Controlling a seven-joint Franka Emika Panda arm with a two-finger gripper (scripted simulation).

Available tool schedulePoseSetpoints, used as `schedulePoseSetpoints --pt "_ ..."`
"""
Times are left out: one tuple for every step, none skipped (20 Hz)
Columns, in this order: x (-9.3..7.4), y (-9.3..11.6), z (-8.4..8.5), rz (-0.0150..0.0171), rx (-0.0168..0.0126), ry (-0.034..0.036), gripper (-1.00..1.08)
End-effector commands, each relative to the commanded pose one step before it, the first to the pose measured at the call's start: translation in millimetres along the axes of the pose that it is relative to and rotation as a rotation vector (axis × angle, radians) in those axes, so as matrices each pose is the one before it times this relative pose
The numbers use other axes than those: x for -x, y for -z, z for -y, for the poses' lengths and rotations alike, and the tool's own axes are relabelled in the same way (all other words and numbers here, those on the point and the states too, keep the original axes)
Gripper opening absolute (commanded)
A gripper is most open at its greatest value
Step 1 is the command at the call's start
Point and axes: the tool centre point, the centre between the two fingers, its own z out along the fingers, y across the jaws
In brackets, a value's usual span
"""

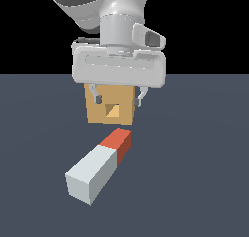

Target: Insert the peg into the horizontal hole in a box.

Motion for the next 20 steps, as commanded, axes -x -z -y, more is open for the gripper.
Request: schedulePoseSetpoints --pt "0.01 -0.01 -0.01 0.00000 0.00000 0.00000 1.00" --pt "0.31 -0.16 0.05 -0.00003 0.00023 -0.00117 1.00" --pt "0.99 -0.51 0.13 -0.00014 0.00060 -0.00360 1.00" --pt "1.66 -0.85 0.23 -0.00023 0.00101 -0.00601 1.00" --pt "2.30 -1.19 0.32 -0.00032 0.00140 -0.00836 1.00" --pt "2.95 -1.52 0.42 -0.00042 0.00180 -0.01072 1.00" --pt "3.59 -1.85 0.51 -0.00051 0.00219 -0.01304 1.00" --pt "4.20 -2.18 0.61 -0.00061 0.00257 -0.01531 1.00" --pt "4.83 -2.50 0.71 -0.00070 0.00294 -0.01756 1.00" --pt "5.43 -2.81 0.80 -0.00079 0.00331 -0.01976 1.00" --pt "6.01 -3.12 0.90 -0.00088 0.00367 -0.02190 1.00" --pt "6.59 -3.43 1.00 -0.00097 0.00403 -0.02401 1.00" --pt "7.15 -3.72 1.10 -0.00105 0.00437 -0.02605 1.00" --pt "7.70 -4.01 1.20 -0.00113 0.00470 -0.02804 1.00" --pt "8.16 -4.27 1.29 -0.00121 0.00499 -0.02977 1.00" --pt "7.80 -4.11 1.25 -0.00121 0.00477 -0.02849 1.00" --pt "7.09 -3.77 1.16 -0.00115 0.00433 -0.02595 1.00" --pt "6.43 -3.45 1.06 -0.00108 0.00393 -0.02357 1.00" --pt "5.81 -3.12 0.96 -0.00099 0.00355 -0.02129 1.00" --pt "5.21 -2.80 0.86 -0.00089 0.00317 -0.01906 1.00"
